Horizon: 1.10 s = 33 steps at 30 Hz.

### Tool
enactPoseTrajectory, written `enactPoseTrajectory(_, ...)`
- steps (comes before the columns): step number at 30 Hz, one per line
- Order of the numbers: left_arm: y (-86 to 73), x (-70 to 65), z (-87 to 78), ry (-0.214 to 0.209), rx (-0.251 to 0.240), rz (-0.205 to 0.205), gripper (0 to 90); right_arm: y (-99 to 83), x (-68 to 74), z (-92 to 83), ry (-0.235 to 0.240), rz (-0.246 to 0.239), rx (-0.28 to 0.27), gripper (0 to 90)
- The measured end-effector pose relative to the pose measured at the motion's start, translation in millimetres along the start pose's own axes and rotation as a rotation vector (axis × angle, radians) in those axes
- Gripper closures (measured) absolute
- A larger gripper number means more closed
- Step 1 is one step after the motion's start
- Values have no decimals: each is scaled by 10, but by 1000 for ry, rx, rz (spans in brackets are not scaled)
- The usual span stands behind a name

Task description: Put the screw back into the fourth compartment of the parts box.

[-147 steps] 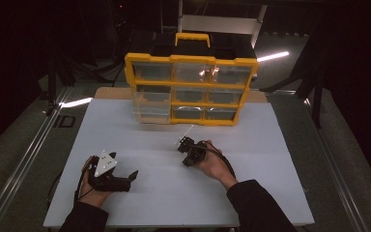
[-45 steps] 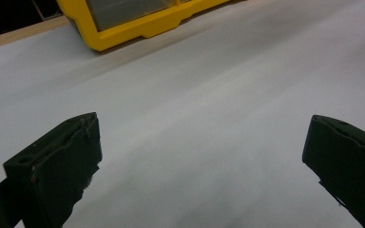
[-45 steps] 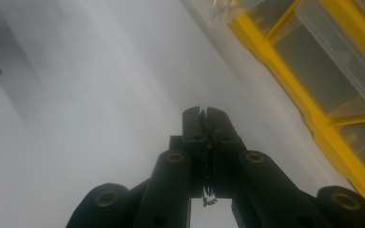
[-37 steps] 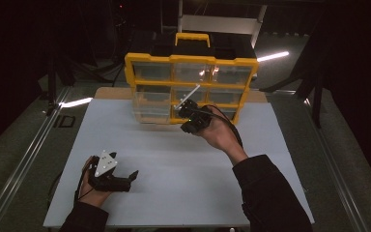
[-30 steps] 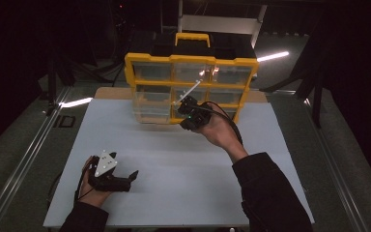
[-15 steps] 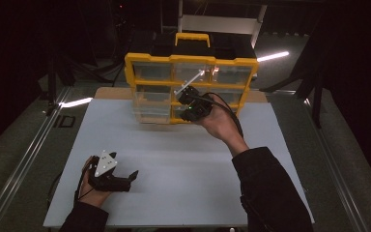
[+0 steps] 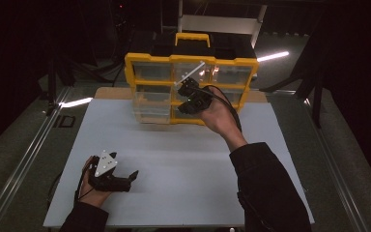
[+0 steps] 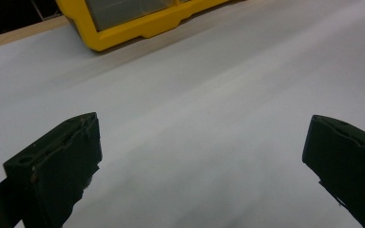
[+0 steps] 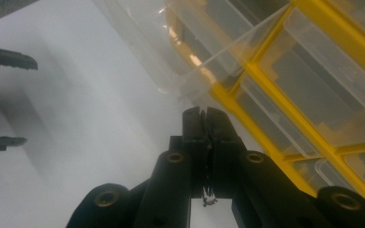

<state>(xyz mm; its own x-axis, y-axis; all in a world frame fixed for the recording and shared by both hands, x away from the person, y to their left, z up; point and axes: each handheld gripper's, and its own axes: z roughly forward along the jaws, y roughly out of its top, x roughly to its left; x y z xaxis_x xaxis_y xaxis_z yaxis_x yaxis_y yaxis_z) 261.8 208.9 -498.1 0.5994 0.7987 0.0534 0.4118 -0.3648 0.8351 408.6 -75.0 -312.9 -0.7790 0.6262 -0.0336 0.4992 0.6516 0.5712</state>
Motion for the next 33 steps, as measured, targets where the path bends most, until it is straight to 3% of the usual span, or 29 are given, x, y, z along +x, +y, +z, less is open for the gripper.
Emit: enactPoseTrajectory(33,-2,10,-2,0,-3,-2,0,291,20,1,-66,101,-33,877)
